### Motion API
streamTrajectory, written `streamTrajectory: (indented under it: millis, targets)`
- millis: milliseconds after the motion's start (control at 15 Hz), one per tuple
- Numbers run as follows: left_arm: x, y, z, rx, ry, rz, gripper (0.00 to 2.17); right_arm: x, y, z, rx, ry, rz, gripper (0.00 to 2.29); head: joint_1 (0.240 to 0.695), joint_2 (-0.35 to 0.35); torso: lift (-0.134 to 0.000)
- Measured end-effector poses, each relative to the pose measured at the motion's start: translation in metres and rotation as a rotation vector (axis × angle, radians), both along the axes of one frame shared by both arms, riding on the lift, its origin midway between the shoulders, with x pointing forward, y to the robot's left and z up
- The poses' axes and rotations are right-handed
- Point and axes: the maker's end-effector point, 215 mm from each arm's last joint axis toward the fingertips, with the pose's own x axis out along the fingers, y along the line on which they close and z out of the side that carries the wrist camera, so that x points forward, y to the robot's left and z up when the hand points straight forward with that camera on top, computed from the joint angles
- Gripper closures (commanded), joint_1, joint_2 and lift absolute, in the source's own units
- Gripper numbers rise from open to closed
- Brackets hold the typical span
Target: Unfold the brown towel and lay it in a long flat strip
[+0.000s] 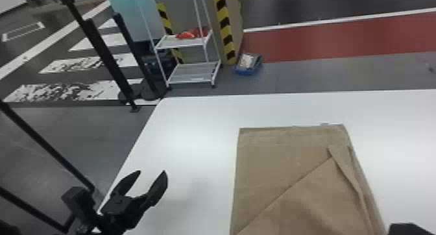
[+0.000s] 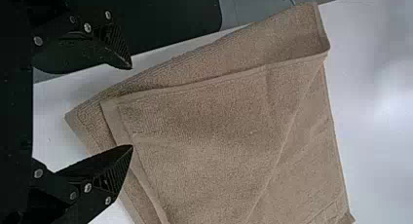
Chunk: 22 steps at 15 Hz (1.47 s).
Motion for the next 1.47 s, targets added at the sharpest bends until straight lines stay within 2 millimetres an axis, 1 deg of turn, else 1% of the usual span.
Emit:
streamTrajectory:
  millis: [333,467,533,667,733,800,933,1000,1133,1267,1333,1467]
  targets:
    - [0.001,-0.001,-0.001,0.002,0.002,-0.001,0.04,0.016,0.003,-0.01,-0.042,-0.036,-0.006,0.37,0.695,0.35,-0.117]
    - [0.001,0.0,-0.001,0.004,0.004,-0.001,0.04,0.023,0.003,-0.01,-0.049,-0.054,-0.013,0.47,0.695,0.35,-0.117]
    - [0.001,-0.001,-0.002,0.005,0.007,-0.002,0.04,0.028,0.002,-0.01,-0.053,-0.065,-0.019,0.48,0.695,0.35,-0.117]
    - [0.002,-0.001,-0.002,0.005,0.01,-0.003,0.04,0.032,0.001,-0.009,-0.056,-0.074,-0.023,0.83,0.695,0.35,-0.117]
    - [0.002,-0.001,-0.003,0.005,0.01,-0.003,0.04,0.033,0.002,-0.009,-0.053,-0.073,-0.021,1.09,0.695,0.35,-0.117]
    - [0.002,-0.001,-0.002,0.004,0.01,-0.003,0.04,0.032,0.004,-0.009,-0.049,-0.067,-0.016,1.29,0.695,0.35,-0.117]
    - [0.002,-0.001,-0.002,0.005,0.009,-0.003,0.04,0.03,0.005,-0.009,-0.045,-0.052,-0.005,1.54,0.695,0.35,-0.117]
    - [0.002,-0.001,-0.002,0.005,0.009,-0.003,0.04,0.027,0.005,-0.01,-0.043,-0.04,0.001,1.63,0.695,0.35,-0.117]
    - [0.003,-0.001,-0.002,0.005,0.009,-0.003,0.04,0.022,0.005,-0.009,-0.035,-0.013,0.012,1.66,0.695,0.35,-0.117]
    - [0.003,-0.001,-0.001,0.006,0.007,-0.003,0.04,0.024,0.002,-0.007,-0.033,-0.011,0.007,1.84,0.695,0.35,-0.117]
    - [0.004,-0.001,0.0,0.007,0.006,-0.004,0.04,0.026,0.0,-0.006,-0.031,-0.017,0.0,1.84,0.695,0.35,-0.117]
    - [0.005,-0.002,0.002,0.009,0.002,-0.006,0.04,0.038,-0.005,0.004,-0.013,-0.052,-0.034,1.84,0.695,0.35,-0.117]
